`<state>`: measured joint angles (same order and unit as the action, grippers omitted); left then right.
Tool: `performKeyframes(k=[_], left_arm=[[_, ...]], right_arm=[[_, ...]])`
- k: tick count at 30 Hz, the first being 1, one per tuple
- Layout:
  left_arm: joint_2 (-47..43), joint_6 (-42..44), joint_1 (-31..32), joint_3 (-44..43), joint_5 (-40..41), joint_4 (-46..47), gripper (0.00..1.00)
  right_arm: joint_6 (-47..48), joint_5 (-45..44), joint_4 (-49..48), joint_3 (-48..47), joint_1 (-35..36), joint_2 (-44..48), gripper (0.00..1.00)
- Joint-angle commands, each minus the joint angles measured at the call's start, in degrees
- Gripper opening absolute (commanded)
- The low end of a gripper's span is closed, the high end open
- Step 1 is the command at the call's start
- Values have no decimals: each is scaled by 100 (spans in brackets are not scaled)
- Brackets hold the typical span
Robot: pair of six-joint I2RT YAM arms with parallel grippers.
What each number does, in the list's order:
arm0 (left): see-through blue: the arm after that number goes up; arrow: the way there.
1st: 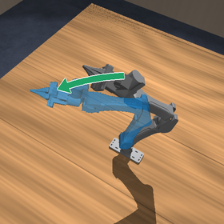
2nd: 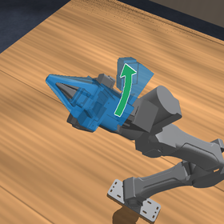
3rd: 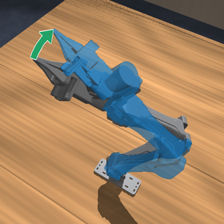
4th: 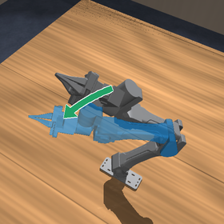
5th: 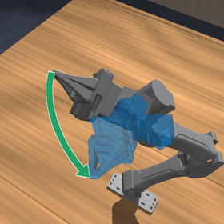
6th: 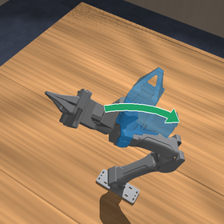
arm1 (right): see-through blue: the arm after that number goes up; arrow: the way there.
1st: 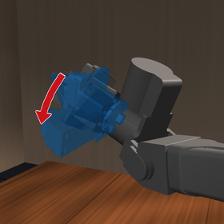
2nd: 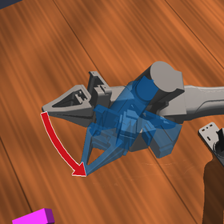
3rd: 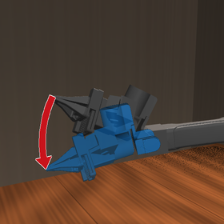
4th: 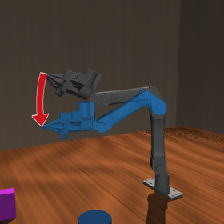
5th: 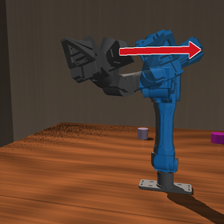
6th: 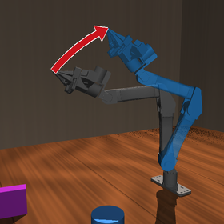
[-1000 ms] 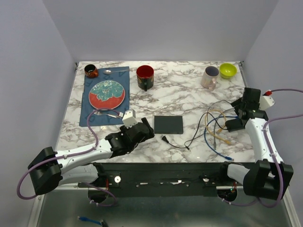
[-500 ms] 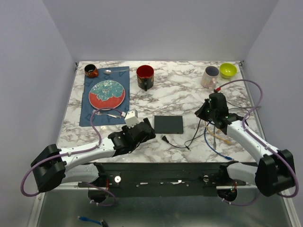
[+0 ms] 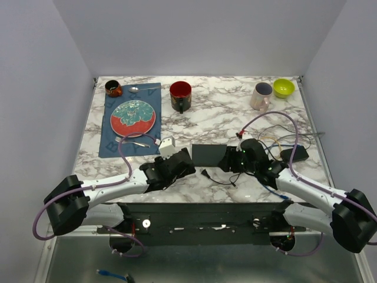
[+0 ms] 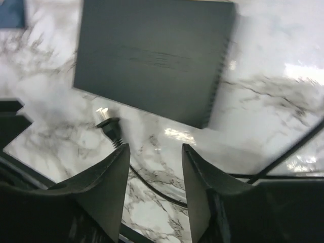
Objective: Pull the plug from the switch port
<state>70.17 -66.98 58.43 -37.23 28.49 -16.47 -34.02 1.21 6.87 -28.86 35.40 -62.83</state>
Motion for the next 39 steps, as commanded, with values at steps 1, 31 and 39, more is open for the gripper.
performKeyframes(k=[1,31,39], left_arm=[[-406,-298,-16,259,253,-129,95],[-1014,-571,-16,779,341,-58,95],[-777,-483,-16,726,183,162,95]], right_arm=[[641,-60,-432,-40,511,17,62],[-122,-3389,2097,-1385,1505,-461,1],[-158,-4464,2820,-1834,216,166,1]])
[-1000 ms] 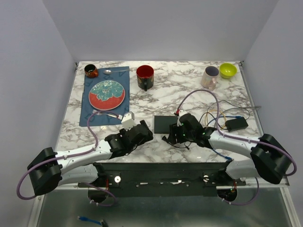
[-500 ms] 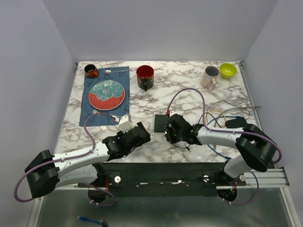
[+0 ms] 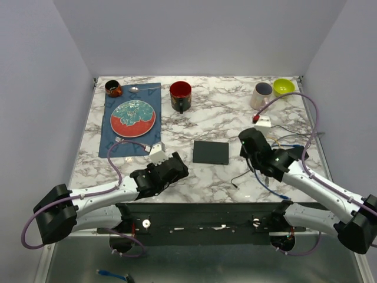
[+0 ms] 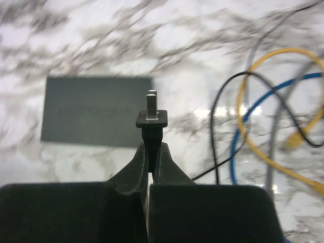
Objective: Pull the plug from the switch port
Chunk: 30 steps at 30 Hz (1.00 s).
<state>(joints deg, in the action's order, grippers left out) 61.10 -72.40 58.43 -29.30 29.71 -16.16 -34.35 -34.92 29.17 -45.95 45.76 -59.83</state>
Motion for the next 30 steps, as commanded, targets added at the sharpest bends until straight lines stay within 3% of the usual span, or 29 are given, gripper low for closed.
performKeyframes(k=[1,4,8,9,10,11,12,14,20,25,30], left_arm=[[156,68,-16,-85,35,131,95],[183,103,-16,-137,-27,140,95],[165,182,-16,-208,-106,122,95],[148,217,-16,-216,-132,105,95],[87,244,-16,-225,-124,79,95],[43,253,-16,-225,-106,52,95],[-1,253,-16,-208,-45,8,95],[-159,262,-16,-120,25,-1,95],[-353,183,-25,73,210,157,95],[15,253,-34,-215,228,79,95],[253,437,-34,-462,245,-141,97]], right_arm=[[-133,-746,529,-90,-1467,-238,1],[-125,-648,-15,156,-2742,-791,1],[-1273,-480,256,-106,-3915,-1618,1],[-1311,-507,247,-159,-4012,-1689,10],[-1294,-446,195,-290,-4065,-1707,27],[-1137,-341,142,-378,-4092,-1707,61],[-1083,-288,168,-492,-4084,-1681,76],[-1013,-226,177,-686,-4092,-1532,93],[-617,862,-578,-547,-3759,-188,100],[-345,1791,-780,-485,-2899,-107,96],[234,2525,-1676,-19,-1809,-107,93]])
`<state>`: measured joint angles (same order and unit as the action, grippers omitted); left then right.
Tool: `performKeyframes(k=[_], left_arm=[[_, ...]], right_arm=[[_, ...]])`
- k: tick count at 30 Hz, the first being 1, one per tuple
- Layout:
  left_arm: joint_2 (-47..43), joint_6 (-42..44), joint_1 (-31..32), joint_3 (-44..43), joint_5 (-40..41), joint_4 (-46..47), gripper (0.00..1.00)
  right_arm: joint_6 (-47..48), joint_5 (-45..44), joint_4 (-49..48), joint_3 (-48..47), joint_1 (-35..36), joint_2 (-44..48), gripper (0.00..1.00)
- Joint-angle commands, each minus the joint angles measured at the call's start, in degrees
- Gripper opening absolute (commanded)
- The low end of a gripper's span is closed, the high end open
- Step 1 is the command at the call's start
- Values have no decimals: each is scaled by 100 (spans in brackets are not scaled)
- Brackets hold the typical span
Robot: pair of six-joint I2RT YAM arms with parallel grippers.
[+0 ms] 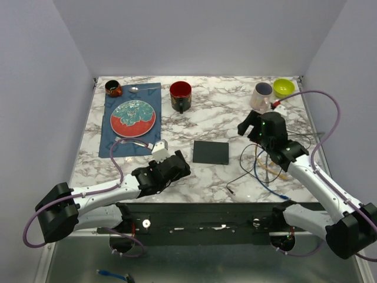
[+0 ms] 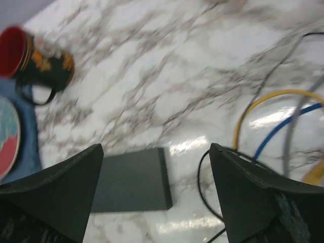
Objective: Pull the plug from the switch port
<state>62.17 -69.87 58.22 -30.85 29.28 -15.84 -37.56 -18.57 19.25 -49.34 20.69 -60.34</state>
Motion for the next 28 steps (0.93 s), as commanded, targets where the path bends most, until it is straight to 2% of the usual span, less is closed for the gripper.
performKeyframes(k=[1,4,5,8,10,13,18,22,28], left_arm=[[172,210,-12,-377,298,-226,99],[129,157,-30,-623,368,-771,99],[94,192,-30,-685,386,-894,99],[-82,228,-30,-817,482,-1377,99],[-152,158,-38,-861,570,-1720,99],[-109,-18,-38,-940,632,-1984,99],[-117,-124,-38,-1063,588,-2117,99],[-284,-343,-38,-1098,781,-2169,99],[-372,-62,-38,-1037,702,-1853,99]], right_arm=[[644,829,-729,355,1065,-118,93],[899,775,-755,460,1541,-163,96],[1004,741,-843,756,1674,-67,96],[1391,644,-1405,1328,2315,627,97],[1541,251,-1511,1410,2963,847,100],[1445,-207,-1704,1585,3510,1006,100],[1453,-595,-2284,1972,3609,1251,100],[1638,-692,-2294,2025,3609,1410,100],[1840,-587,-2250,1946,3618,1367,100]])
